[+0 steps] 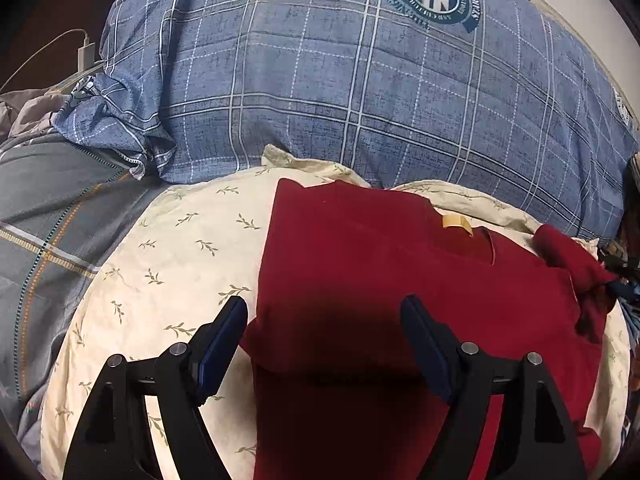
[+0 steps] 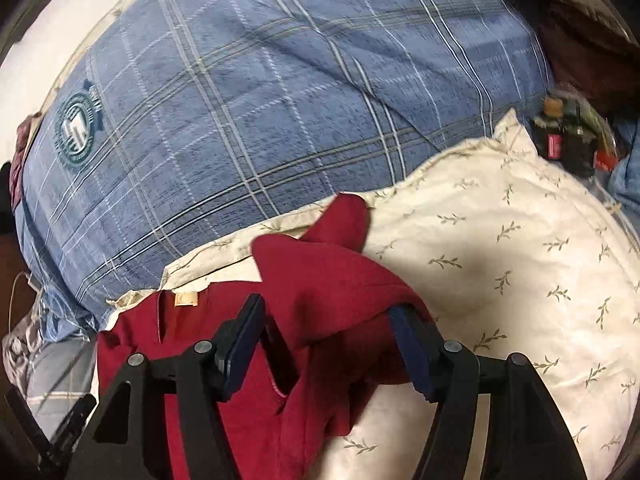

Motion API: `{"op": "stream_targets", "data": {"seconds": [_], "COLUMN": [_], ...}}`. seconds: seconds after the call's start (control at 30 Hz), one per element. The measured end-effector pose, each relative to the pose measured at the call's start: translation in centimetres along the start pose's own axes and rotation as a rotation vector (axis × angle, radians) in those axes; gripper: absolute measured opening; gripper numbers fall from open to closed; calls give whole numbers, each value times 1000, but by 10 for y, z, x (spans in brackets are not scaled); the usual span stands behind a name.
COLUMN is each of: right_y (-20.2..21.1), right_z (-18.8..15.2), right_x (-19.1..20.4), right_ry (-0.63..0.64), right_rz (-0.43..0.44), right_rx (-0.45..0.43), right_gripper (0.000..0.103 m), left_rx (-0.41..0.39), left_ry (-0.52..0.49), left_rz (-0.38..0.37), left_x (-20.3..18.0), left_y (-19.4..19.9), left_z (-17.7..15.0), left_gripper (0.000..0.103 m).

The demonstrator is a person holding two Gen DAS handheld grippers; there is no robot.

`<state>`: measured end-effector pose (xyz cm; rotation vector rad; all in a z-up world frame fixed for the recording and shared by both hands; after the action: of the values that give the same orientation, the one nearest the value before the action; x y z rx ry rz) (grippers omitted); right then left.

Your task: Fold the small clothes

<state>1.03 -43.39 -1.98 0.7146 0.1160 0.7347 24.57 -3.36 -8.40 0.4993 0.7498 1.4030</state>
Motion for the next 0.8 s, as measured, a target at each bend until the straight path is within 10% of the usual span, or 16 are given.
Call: {"op": "stream_targets", "data": {"seconds": [0.43,0.53,0.63,0.8], "right_y": [-57,-68,-27,9], "right_z": [-12,0,24,4], "right_x": [48,24,-41,-132], "right_ry": [375,229,-235,-503], "right_rz": [-178,-118,110,44], "right_rx": [116,95,-64,-61], "right_gripper": [69,53,46,49], "left_rx": [17,17,3,8], "left_ry": [-6,-10,-2,-5], "left_rz": [1,1,2,4], "left_x": [-2,-1,1,-1], "left_y": [-8,-8,-6,-6], "left_z": [-2,-1,1,-3], "left_gripper": [78,78,78,78]}}
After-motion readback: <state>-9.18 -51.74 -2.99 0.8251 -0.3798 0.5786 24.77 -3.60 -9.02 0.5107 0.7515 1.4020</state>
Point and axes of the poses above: each gripper's, at about its wrist camera, not at the fingertips, and y roughly against the way its jaws point, x to its left, z to its top, the point moved 6 cm from there along -y, roughly the way its jaws point, and after that the axes turned 1 degree about y, right-handed, at the moved point
